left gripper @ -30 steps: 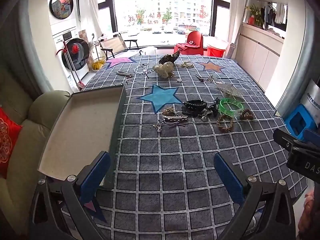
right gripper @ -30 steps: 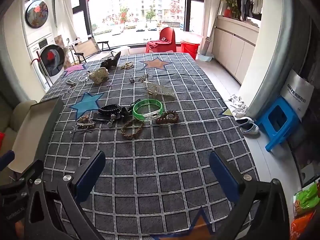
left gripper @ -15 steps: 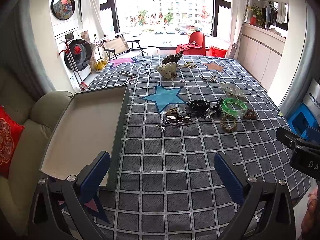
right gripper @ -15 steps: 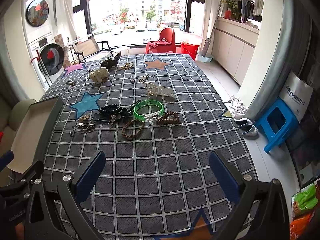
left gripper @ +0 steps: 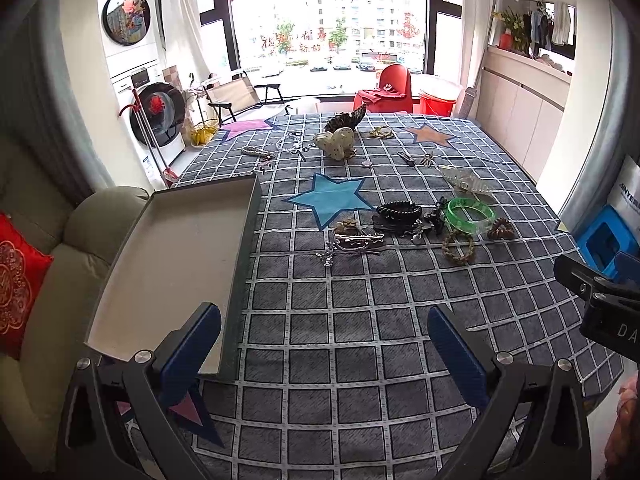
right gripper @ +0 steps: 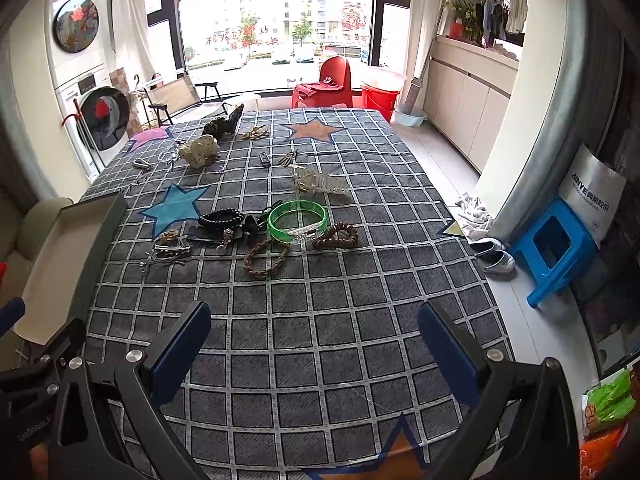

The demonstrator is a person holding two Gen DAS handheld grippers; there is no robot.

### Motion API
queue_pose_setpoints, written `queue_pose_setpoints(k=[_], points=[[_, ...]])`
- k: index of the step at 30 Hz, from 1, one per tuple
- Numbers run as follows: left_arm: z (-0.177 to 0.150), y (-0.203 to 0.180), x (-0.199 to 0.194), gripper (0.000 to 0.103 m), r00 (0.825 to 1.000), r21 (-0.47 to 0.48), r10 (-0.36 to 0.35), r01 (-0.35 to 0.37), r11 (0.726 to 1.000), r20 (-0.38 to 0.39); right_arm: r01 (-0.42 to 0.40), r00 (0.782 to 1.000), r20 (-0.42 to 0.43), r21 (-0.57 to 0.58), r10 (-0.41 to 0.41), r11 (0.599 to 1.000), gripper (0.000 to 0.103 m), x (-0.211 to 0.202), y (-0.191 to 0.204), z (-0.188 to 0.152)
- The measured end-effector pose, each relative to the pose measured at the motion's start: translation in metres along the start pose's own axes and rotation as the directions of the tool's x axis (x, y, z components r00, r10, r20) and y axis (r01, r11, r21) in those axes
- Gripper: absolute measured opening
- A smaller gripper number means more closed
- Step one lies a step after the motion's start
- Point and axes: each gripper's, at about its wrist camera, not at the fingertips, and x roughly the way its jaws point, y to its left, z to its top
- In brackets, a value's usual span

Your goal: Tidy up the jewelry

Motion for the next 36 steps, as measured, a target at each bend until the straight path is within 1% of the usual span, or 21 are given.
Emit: queue_pose_setpoints(k=[36], points=[[0.0001, -0.0011, -0.0007, 0.103, 1.0, 0.007, 0.001, -0.001, 1.0, 0.0, 0.001, 1.0, 0.008, -0.006, -0.001, 1.0, 0.103, -0.0042, -0.0006, 0.0028]])
